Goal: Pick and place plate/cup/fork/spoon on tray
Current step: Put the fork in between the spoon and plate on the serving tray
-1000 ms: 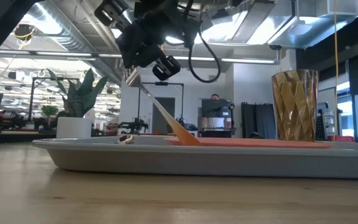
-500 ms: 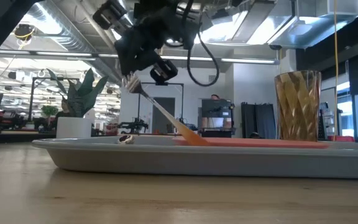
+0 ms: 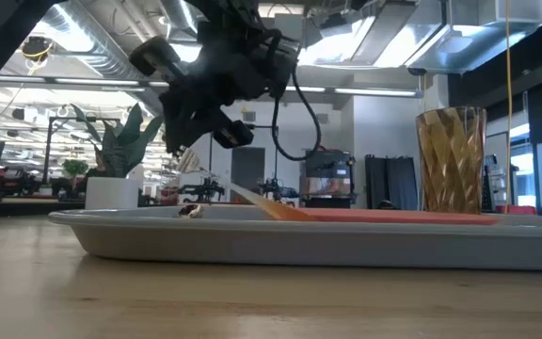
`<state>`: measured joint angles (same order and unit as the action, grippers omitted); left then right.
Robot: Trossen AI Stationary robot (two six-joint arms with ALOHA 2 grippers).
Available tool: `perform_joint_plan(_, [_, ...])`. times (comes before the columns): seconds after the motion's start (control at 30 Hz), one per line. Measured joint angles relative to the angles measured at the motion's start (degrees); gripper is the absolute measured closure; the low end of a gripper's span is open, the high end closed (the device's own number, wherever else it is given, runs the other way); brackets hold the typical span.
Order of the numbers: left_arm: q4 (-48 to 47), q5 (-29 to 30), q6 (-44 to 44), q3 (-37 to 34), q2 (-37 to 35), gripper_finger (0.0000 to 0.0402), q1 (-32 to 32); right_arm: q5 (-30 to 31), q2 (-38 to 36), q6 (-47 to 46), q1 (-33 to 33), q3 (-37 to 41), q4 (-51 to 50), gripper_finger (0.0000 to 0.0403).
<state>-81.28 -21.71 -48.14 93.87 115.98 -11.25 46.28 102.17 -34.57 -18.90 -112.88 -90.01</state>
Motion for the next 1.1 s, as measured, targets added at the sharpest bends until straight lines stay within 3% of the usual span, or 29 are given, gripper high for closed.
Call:
perform_joint_plan(0.43, [0.22,3.12,4.55,2.01,0.00,0.0374,0.17,-0.94,0.00,-1.17,0.00,0.00,0.00,0.0394])
perform_joint_plan(0.83, [0.59,3.47,2.89,2.01,0.00,0.0374,1.49,-1.33,0.00,-1.17,0.00,0.00,0.00,0.0394])
perform_joint_plan(1.1, [2.38,3.30,6.74,2.01,0.00,0.0374,1.55,-1.46,0.00,-1.37,0.00,0.00,0.00,0.0394])
